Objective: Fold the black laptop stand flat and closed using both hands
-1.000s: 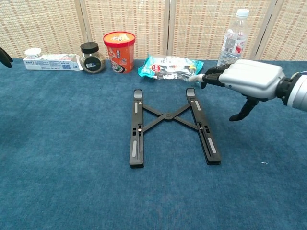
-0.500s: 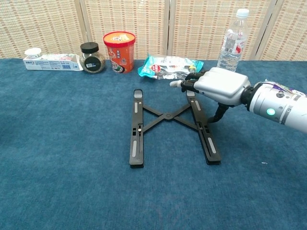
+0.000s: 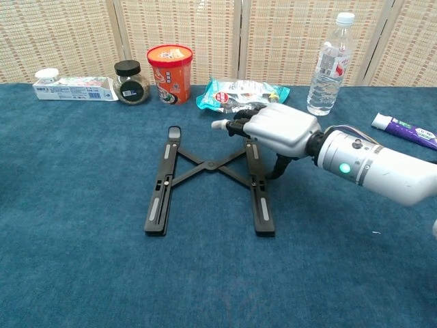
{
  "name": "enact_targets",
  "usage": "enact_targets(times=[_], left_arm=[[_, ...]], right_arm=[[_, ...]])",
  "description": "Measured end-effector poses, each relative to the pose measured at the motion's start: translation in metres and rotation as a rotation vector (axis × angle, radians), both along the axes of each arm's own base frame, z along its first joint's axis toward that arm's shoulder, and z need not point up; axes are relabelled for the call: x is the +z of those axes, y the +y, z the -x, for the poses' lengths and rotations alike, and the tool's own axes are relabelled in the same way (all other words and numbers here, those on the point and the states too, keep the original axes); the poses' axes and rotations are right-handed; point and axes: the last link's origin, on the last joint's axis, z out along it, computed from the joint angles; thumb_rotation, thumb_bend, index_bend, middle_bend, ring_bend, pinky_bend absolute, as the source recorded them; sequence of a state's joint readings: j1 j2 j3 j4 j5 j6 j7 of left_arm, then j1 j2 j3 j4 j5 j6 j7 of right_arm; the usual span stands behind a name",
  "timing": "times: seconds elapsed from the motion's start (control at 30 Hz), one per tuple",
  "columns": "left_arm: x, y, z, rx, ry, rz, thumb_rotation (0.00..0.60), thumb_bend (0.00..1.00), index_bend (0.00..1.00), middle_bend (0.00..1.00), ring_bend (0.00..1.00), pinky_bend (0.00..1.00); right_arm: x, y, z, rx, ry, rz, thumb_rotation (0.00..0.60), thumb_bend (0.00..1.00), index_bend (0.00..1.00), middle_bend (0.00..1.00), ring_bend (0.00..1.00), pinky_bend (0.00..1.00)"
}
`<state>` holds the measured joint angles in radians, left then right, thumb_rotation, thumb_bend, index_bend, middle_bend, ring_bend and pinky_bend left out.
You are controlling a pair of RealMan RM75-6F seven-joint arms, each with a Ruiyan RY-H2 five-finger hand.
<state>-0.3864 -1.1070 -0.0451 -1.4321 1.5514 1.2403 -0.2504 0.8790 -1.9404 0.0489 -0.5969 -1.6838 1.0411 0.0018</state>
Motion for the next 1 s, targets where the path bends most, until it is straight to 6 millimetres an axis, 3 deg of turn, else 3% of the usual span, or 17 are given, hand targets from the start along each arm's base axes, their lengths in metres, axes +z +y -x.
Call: enact_targets(times=[0.3,0.5,0.7,1.0], left_arm=[[0.005,0.001,0.006,0.016,0.002,-0.012,0.600,0.17,0.28,0.20,0.11,0.07],[0.007,0.007,0.009,0.015,0.019,-0.011,0.600,0.17,0.28,0.20,0.11,0.07],[0.004,0.026,0.010,0.008,0.031,-0.002,0.600,0.17,0.28,0.20,0.11,0.07],[-0.024,0.069,-0.001,-0.052,0.049,0.030,0.600,0.17,0.26,0.20,0.11,0.07]], right_arm=[[-0.020,-0.003,-0.026,-0.004,-0.028,-0.007,0.600,0.00,0.00,0.24,0.11,0.22],[-0.015,0.001,-0.028,0.006,-0.069,-0.016,0.600,0.00,0.00,0.24,0.11,0.22],[0.008,0.014,-0.024,0.059,-0.128,-0.031,0.600,0.00,0.00,0.24,0.11,0.22],[0.069,0.050,-0.022,0.138,-0.197,-0.047,0.600,0.00,0.00,0.24,0.11,0.22]])
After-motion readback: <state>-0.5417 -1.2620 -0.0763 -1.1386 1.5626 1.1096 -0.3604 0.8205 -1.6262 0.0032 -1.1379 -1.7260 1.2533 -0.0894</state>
